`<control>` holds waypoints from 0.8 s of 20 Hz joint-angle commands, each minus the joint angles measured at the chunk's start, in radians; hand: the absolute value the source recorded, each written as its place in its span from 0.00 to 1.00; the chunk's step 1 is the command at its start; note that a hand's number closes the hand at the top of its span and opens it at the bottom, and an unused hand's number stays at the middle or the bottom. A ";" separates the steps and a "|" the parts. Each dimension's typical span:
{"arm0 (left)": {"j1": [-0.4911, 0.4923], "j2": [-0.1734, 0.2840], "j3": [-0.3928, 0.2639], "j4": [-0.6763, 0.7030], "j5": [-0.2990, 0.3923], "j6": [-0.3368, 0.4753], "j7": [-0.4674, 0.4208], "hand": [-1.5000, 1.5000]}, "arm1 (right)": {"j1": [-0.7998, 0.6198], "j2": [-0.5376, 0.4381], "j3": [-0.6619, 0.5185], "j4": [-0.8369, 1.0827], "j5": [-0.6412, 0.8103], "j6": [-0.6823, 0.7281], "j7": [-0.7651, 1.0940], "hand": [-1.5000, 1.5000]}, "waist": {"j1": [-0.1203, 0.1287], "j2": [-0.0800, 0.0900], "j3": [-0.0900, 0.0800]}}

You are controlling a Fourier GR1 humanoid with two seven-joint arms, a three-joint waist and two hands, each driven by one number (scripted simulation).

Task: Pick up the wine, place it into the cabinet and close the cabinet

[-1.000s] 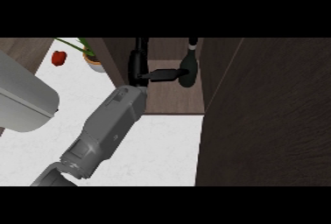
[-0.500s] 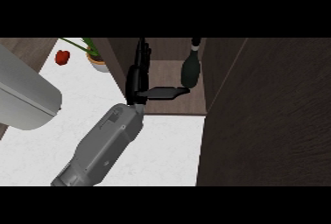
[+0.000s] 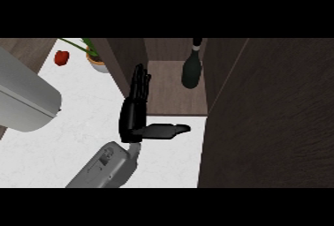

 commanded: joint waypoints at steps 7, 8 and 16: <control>0.321 0.113 -0.130 -0.432 -0.081 0.065 0.046 0.00 | 0.042 -0.027 0.048 -0.187 -0.025 -0.009 0.087 0.00 | -0.007 0.004 0.000; 0.334 0.097 -0.141 -0.440 -0.093 0.088 0.033 0.00 | 0.058 -0.090 -0.010 -0.229 -0.116 0.032 0.148 1.00 | -0.009 0.005 0.000; 0.455 0.215 -0.091 -0.552 -0.072 0.048 0.027 0.00 | 0.107 -0.187 0.250 -0.209 -0.109 0.192 0.146 1.00 | -0.010 0.003 -0.001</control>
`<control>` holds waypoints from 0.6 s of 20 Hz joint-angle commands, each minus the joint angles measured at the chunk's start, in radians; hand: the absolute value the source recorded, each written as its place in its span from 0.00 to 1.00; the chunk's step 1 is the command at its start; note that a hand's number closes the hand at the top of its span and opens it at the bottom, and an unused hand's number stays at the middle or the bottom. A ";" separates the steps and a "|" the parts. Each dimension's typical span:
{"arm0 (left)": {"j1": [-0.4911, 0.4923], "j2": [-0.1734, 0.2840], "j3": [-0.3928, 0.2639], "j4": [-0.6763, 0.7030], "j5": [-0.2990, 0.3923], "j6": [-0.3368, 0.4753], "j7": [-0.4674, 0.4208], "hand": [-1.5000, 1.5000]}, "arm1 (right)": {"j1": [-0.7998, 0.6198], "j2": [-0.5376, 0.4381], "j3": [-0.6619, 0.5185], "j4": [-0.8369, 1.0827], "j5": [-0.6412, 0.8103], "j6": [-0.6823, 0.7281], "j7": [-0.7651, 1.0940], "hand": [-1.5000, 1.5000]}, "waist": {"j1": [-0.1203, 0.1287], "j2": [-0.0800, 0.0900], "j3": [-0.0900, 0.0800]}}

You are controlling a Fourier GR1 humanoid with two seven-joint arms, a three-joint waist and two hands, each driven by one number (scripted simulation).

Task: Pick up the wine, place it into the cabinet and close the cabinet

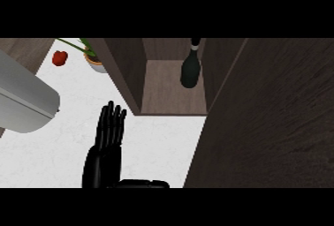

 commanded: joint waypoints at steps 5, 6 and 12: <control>0.178 0.175 0.062 -0.196 0.034 -0.065 0.002 0.00 | 0.019 -0.015 0.216 -0.200 -0.026 0.029 0.113 1.00 | 0.012 -0.004 -0.003; 0.215 0.168 0.097 -0.132 0.057 -0.117 -0.074 0.00 | -0.013 -0.003 0.220 -0.153 0.001 0.035 0.084 1.00 | 0.011 0.001 -0.003; 0.301 0.226 0.148 -0.197 0.088 -0.165 -0.098 0.00 | -0.096 0.049 0.282 -0.154 -0.007 -0.014 0.172 1.00 | 0.023 -0.002 -0.008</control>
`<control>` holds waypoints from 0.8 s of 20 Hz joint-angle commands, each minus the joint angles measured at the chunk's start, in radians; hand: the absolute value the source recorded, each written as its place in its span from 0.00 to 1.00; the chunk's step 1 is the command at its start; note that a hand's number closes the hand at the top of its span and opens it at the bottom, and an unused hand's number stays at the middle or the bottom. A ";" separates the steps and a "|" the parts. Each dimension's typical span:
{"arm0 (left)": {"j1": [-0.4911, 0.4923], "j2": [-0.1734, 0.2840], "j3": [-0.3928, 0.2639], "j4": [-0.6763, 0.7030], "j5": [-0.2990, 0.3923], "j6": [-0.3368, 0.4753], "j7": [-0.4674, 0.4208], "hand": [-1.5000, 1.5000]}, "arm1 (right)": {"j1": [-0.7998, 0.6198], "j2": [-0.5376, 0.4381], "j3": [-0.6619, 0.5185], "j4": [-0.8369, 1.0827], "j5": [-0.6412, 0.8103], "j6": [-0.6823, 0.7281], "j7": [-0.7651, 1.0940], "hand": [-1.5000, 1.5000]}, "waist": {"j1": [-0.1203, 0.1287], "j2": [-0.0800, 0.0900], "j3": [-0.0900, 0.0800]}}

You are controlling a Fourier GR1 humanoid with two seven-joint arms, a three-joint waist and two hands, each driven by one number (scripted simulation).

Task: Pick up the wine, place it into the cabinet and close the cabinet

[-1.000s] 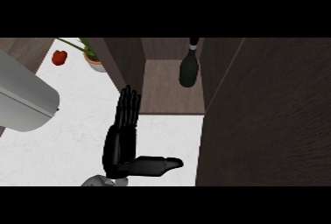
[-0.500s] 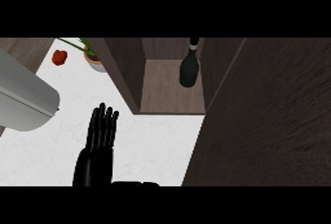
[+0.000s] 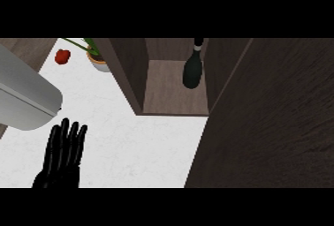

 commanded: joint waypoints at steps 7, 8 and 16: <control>0.142 0.109 0.144 -0.061 0.115 -0.143 -0.040 0.00 | -0.123 0.183 0.333 -0.021 0.036 -0.102 0.185 1.00 | 0.011 -0.003 -0.002; 0.125 0.124 0.192 -0.050 0.137 -0.162 -0.042 0.00 | -0.181 0.219 0.327 -0.006 0.053 -0.126 0.222 1.00 | 0.017 -0.001 -0.004; 0.218 0.209 0.314 -0.088 0.239 -0.304 -0.044 0.00 | -0.529 0.242 0.382 0.234 0.078 -0.450 0.194 1.00 | 0.034 0.005 -0.002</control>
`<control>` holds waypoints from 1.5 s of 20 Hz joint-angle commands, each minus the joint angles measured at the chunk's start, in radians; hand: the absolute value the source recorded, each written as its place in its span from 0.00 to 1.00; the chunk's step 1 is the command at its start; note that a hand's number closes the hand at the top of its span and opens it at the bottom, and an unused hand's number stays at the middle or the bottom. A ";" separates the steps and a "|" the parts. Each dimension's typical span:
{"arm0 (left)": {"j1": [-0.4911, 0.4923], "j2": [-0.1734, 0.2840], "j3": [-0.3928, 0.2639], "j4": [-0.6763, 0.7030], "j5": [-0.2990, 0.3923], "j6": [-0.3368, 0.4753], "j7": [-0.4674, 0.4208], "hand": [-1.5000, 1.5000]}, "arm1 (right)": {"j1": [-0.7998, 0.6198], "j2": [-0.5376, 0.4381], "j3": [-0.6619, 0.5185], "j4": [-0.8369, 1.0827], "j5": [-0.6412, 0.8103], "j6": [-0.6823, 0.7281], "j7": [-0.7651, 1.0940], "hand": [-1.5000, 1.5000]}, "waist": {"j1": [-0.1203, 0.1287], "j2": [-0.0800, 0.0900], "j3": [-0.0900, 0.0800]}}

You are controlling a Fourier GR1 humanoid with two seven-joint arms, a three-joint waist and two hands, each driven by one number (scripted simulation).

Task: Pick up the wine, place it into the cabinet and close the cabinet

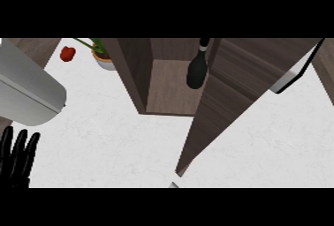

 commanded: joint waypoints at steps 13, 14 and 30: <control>0.083 0.118 0.226 -0.004 0.164 -0.243 0.007 0.00 | -0.804 0.038 -0.104 0.581 -0.252 -0.412 -0.045 1.00 | 0.049 0.012 0.003; 0.076 0.134 0.260 0.027 0.185 -0.257 0.018 0.00 | -0.867 0.038 -0.136 0.611 -0.302 -0.404 -0.034 1.00 | 0.047 0.014 0.002; 0.049 0.185 0.415 0.090 0.307 -0.377 0.080 0.00 | -1.175 0.039 -0.296 1.239 -0.899 -0.004 -0.150 1.00 | 0.046 0.026 0.003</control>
